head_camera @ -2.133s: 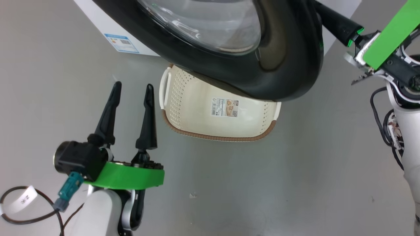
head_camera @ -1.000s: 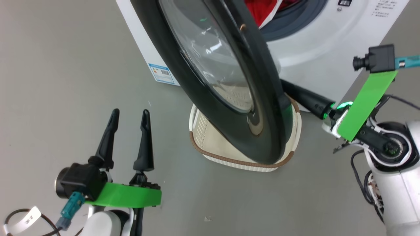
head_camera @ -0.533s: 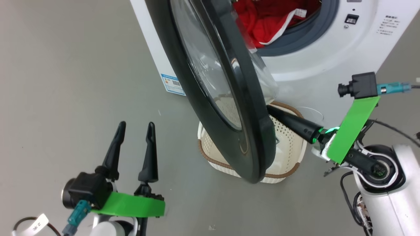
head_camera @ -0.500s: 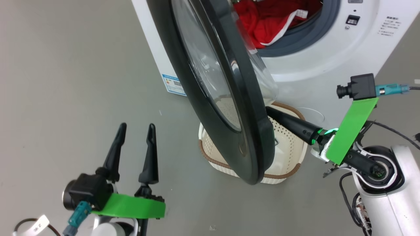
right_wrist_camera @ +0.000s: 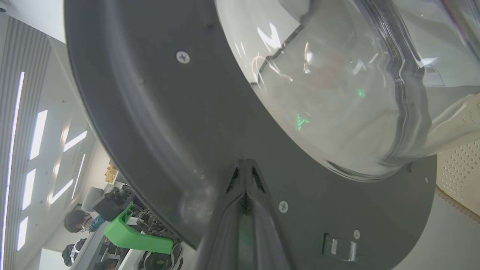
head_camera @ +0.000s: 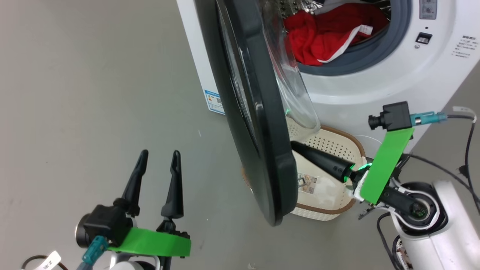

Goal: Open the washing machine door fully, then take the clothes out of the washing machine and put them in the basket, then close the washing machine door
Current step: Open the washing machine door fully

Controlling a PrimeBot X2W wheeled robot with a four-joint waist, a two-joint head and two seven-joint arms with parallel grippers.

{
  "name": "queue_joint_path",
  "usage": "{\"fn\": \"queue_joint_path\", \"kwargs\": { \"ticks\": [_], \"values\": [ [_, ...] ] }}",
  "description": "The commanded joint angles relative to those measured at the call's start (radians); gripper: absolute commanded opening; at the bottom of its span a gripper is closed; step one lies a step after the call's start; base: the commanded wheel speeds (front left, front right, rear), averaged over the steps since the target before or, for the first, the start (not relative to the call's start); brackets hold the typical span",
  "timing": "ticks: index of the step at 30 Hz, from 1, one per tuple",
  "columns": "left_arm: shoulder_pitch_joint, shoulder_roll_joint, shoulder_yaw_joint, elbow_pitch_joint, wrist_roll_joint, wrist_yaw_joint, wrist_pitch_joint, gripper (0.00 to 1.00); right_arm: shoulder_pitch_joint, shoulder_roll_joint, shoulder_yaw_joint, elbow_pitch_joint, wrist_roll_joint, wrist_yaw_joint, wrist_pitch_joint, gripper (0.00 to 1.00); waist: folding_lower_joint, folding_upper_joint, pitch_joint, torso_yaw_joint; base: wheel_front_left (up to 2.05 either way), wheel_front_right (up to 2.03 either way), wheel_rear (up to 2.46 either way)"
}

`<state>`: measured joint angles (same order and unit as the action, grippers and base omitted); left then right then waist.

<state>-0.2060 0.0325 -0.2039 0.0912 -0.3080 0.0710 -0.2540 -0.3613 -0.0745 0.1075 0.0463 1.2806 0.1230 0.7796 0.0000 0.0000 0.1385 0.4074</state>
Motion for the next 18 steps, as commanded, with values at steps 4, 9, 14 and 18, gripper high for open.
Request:
{"fn": "queue_joint_path", "kwargs": {
  "ticks": [4,9,14,18],
  "values": [
    [0.003,0.018,0.023,-0.017,-0.006,0.003,-0.008,1.0,0.014,0.021,0.037,-0.031,0.008,0.008,0.003,0.0,0.0,0.0,-0.009,0.021,0.0,0.0,0.0],
    [0.007,0.018,0.018,-0.015,-0.016,0.004,-0.008,1.0,0.025,0.023,0.045,-0.027,0.012,0.008,-0.004,0.0,0.0,0.0,-0.013,0.04,0.0,0.0,0.0],
    [0.008,0.018,0.012,-0.008,-0.024,0.005,-0.008,1.0,0.027,0.024,0.054,-0.018,0.017,0.008,-0.017,0.0,0.0,0.0,-0.016,0.055,0.0,0.0,0.0],
    [0.009,0.018,0.009,-0.001,-0.031,0.004,-0.008,1.0,0.022,0.024,0.071,-0.005,0.028,0.008,-0.035,0.0,0.0,0.0,-0.019,0.067,0.0,0.0,0.0]
  ]
}}
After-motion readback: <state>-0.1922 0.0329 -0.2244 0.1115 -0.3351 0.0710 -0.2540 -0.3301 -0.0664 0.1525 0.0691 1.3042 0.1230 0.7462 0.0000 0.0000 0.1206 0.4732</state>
